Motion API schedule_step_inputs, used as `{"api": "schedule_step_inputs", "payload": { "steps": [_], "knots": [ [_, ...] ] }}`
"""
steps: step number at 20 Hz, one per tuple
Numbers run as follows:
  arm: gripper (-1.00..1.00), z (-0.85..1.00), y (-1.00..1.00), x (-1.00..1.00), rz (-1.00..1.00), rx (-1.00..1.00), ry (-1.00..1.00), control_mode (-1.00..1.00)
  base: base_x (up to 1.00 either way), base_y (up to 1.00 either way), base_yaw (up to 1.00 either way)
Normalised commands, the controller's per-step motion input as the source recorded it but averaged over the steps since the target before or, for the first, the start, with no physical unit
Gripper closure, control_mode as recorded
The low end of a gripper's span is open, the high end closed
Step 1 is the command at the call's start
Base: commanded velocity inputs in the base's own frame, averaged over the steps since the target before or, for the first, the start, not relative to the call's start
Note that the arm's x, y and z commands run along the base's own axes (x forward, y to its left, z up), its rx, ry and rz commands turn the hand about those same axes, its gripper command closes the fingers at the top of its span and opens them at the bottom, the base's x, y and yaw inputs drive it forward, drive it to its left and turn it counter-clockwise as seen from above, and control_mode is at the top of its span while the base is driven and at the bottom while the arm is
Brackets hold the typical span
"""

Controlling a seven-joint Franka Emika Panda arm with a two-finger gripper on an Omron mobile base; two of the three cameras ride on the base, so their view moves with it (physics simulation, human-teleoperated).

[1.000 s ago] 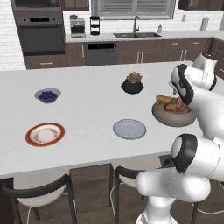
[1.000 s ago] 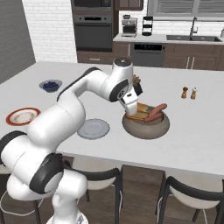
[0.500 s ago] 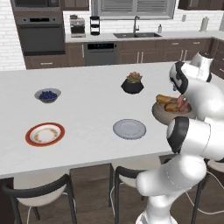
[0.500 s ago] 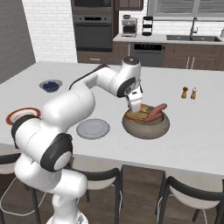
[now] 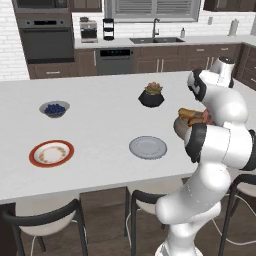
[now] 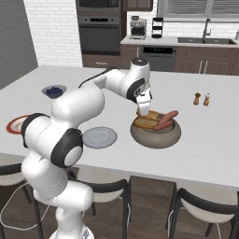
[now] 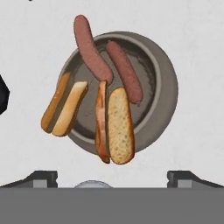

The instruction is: Place one bun and one sausage from the bowl on each plate.

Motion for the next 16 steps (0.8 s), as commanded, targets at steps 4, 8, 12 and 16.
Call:
{"api": "schedule_step_inputs", "payload": {
  "steps": [4,8,12,16],
  "knots": [
    [-1.0,-0.18,0.0,0.12,-0.11,0.0,0.0,-1.0,0.0,0.0,0.0],
    [-1.0,-0.31,0.0,0.0,-0.04,0.0,0.0,-1.0,0.0,0.0,0.0],
    [-1.0,-0.29,0.0,0.0,0.0,0.0,0.0,-1.0,0.0,0.0,0.0],
    [-1.0,-0.25,0.09,0.08,0.0,0.0,0.0,-1.0,0.0,0.0,0.0]
  ]
}}
